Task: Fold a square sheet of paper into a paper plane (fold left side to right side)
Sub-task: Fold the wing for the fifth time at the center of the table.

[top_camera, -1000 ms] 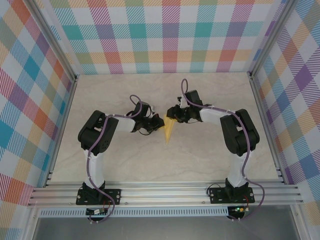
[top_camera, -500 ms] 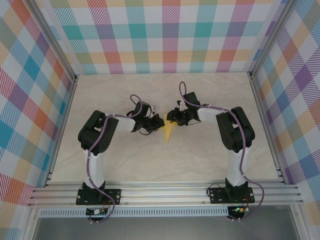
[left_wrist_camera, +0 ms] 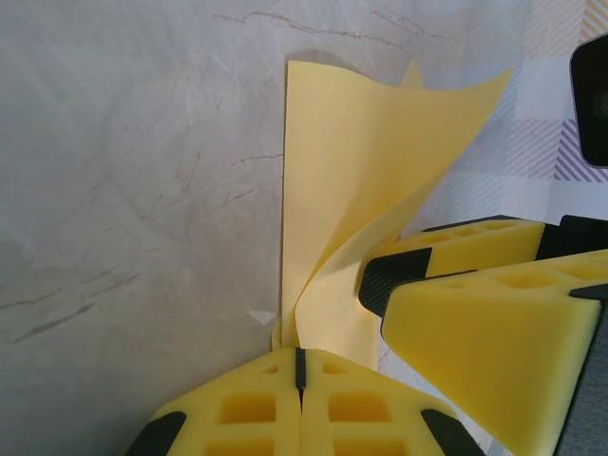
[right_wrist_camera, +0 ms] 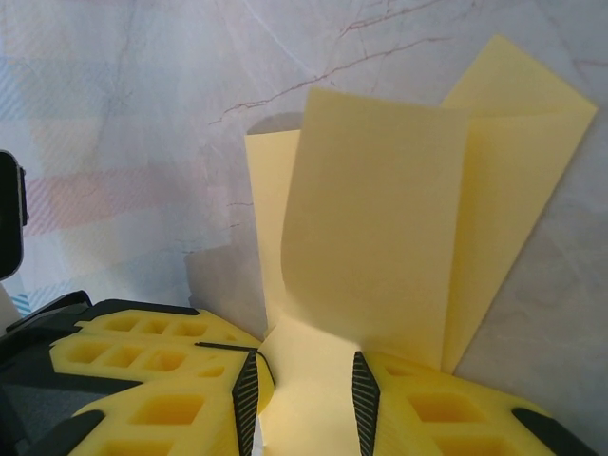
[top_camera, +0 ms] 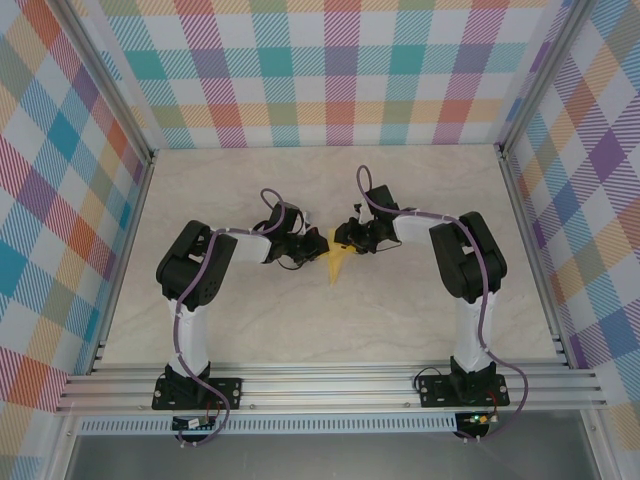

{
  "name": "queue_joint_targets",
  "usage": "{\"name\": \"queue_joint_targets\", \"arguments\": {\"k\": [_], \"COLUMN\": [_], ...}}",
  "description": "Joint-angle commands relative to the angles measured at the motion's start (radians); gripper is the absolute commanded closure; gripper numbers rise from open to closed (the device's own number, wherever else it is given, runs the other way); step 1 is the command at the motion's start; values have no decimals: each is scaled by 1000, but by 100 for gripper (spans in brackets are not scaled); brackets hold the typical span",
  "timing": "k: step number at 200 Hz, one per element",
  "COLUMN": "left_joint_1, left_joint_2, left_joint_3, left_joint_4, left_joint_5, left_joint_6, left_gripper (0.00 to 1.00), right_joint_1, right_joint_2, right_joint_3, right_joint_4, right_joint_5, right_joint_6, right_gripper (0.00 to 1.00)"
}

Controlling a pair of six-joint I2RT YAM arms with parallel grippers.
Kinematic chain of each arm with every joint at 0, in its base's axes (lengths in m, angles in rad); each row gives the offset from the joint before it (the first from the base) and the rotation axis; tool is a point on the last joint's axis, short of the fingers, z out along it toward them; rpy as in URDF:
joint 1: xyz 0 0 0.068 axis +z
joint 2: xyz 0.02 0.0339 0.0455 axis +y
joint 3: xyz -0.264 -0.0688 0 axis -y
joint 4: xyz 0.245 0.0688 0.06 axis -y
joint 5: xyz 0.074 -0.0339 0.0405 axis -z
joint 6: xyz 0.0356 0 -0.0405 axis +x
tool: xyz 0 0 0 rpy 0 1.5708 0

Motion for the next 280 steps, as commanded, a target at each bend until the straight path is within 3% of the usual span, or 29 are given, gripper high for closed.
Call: {"name": "queue_joint_targets", "arguments": {"k": [1, 78, 122, 159, 199, 280], "left_joint_1": [13, 30, 20, -68, -137, -143], "left_joint_2": [22, -136, -263, -264, -219, -125], "left_joint_3": [14, -69, -188, -184, -126, -88], "left_joint_4": [-22, -49, 7, 46, 30, -53], "left_joint_5": [-33, -32, 31, 120, 107, 47], "left_joint_6": [22, 45, 21, 1, 7, 20], "left_gripper": [100, 80, 83, 85, 86, 86], "right_joint_1": [9, 9, 9, 9, 9, 9], "right_joint_2": [36, 55, 59, 61, 60, 58], "right_joint_3": [18, 3, 6, 4, 2, 1], "right_joint_4": [-77, -104, -102, -102, -103, -103], "right_joint_5": [36, 46, 39, 36, 36, 37], "right_joint_6": [-21, -8, -5, -4, -2, -4], "right_gripper": [66, 66, 66, 66, 66, 66]}}
